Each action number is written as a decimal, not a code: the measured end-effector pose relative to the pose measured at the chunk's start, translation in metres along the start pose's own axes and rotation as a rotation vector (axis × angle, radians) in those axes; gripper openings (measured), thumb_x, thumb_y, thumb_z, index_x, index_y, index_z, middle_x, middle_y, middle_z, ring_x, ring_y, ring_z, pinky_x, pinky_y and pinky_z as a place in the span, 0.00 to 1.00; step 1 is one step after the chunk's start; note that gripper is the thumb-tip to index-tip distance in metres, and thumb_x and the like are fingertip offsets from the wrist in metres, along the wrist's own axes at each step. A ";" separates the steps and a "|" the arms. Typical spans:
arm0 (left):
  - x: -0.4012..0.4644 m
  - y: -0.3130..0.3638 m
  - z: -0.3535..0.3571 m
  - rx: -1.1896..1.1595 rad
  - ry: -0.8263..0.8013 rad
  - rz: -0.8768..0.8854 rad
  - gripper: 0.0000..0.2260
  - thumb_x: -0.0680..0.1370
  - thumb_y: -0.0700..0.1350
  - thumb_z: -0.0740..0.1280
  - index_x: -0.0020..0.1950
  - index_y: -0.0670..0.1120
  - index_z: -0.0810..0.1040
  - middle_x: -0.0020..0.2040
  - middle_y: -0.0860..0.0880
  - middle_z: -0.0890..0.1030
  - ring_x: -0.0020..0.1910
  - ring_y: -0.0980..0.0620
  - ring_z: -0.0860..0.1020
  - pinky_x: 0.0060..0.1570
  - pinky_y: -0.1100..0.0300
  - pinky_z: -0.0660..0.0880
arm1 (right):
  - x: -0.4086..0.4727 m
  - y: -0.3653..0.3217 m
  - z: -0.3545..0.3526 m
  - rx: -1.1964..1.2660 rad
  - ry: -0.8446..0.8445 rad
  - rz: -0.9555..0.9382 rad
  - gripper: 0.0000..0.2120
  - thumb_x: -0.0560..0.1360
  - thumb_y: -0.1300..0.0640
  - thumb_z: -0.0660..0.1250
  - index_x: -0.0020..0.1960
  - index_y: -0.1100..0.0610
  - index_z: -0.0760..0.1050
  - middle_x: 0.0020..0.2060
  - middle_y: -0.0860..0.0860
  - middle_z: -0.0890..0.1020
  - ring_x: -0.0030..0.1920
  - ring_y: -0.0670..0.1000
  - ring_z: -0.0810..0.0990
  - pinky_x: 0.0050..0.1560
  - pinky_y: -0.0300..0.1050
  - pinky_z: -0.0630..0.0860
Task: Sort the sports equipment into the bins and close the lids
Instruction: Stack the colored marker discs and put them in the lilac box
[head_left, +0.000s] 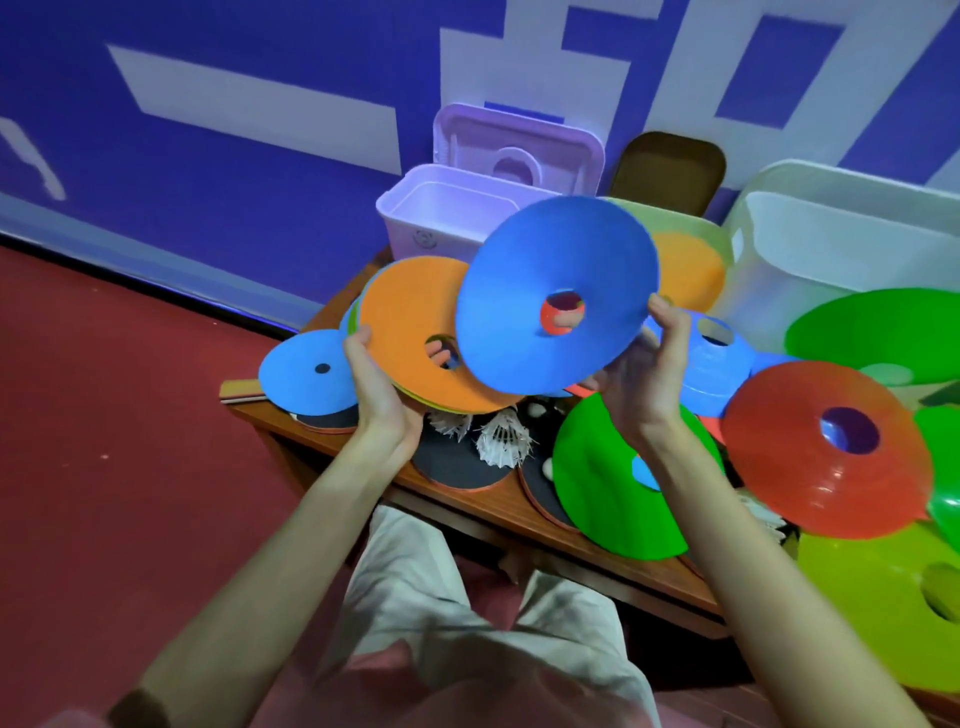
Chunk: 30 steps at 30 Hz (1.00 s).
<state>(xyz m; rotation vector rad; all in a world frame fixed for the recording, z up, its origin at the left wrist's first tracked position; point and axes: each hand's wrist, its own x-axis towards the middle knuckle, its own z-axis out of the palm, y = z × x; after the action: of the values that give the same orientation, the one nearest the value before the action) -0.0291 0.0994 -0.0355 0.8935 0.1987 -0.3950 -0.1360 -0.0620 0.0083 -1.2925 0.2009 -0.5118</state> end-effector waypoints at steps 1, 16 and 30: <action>-0.002 0.000 0.002 0.017 -0.015 0.001 0.21 0.81 0.57 0.51 0.57 0.46 0.78 0.49 0.42 0.84 0.51 0.44 0.81 0.50 0.53 0.78 | 0.001 0.003 -0.002 -0.023 0.009 0.013 0.26 0.75 0.41 0.49 0.37 0.50 0.81 0.32 0.45 0.81 0.30 0.48 0.68 0.30 0.40 0.57; 0.004 -0.014 0.027 0.057 -0.183 -0.041 0.20 0.81 0.55 0.51 0.62 0.48 0.78 0.56 0.48 0.83 0.55 0.47 0.80 0.50 0.53 0.78 | 0.038 0.038 -0.037 -0.837 0.241 -0.039 0.24 0.76 0.57 0.58 0.71 0.62 0.63 0.60 0.60 0.75 0.59 0.56 0.73 0.59 0.47 0.67; 0.111 0.035 0.112 0.392 -0.190 0.141 0.12 0.84 0.49 0.54 0.58 0.48 0.74 0.57 0.45 0.80 0.52 0.47 0.79 0.52 0.49 0.77 | 0.175 0.008 -0.021 -0.969 0.224 -0.107 0.24 0.69 0.55 0.62 0.62 0.67 0.71 0.56 0.62 0.78 0.56 0.60 0.77 0.55 0.54 0.72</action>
<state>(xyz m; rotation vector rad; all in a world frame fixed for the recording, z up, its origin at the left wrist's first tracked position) 0.0868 0.0030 0.0223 1.2394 -0.1214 -0.3915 0.0095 -0.1611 0.0192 -2.1931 0.6203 -0.6840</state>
